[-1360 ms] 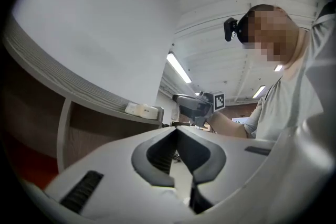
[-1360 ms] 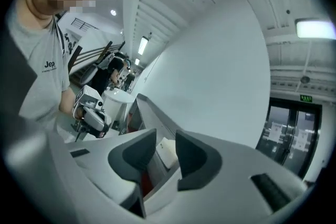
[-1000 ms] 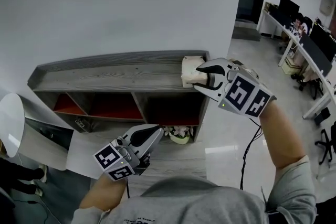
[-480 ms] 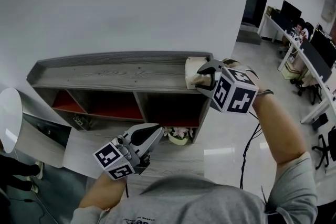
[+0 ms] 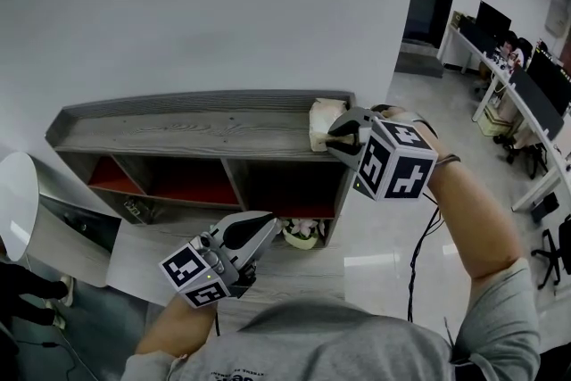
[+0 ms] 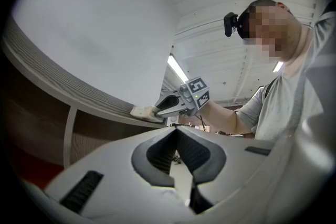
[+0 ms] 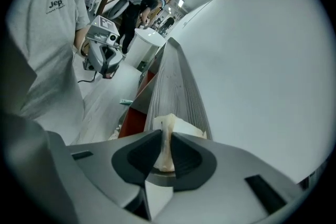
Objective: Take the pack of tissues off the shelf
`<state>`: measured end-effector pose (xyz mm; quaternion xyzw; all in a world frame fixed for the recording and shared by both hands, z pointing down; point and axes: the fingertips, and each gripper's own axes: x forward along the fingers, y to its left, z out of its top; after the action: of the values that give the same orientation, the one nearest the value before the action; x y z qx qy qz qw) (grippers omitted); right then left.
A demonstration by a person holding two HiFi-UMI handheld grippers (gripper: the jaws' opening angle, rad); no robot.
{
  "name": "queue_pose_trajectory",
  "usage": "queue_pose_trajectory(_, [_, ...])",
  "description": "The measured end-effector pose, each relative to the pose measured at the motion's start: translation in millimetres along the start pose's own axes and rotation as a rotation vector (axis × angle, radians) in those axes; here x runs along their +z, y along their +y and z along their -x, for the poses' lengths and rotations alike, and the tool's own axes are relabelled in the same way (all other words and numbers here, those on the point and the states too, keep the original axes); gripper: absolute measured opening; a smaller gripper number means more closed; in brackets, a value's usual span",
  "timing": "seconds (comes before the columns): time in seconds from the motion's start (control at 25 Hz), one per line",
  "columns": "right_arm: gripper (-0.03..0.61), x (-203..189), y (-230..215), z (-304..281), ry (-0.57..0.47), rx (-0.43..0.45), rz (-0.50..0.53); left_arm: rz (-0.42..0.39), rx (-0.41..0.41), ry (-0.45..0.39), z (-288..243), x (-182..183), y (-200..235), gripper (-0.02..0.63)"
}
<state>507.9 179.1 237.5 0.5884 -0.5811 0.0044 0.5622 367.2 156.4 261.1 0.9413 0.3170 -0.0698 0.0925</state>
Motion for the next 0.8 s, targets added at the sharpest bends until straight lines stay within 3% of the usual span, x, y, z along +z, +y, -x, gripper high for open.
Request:
queue_pose_trajectory(0.16, [0.084, 22.3, 8.2, 35.3, -0.108, -0.035, 0.006, 0.0, 0.028, -0.016, 3.3, 3.8, -1.3, 0.011])
queue_pose_trajectory(0.32, [0.084, 51.6, 37.0, 70.8, -0.248, -0.002, 0.022, 0.018, 0.071, -0.002, 10.7, -8.6, -2.1, 0.011])
queue_pose_trajectory(0.56, [0.084, 70.6, 96.1, 85.5, -0.383, 0.138, 0.05, 0.073, 0.201, 0.018, 34.7, -39.9, -8.3, 0.011])
queue_pose_trajectory(0.8, [0.084, 66.1, 152.8, 45.0, -0.431, 0.309, 0.052, 0.101, 0.392, 0.038, 77.1, -82.5, -16.4, 0.011])
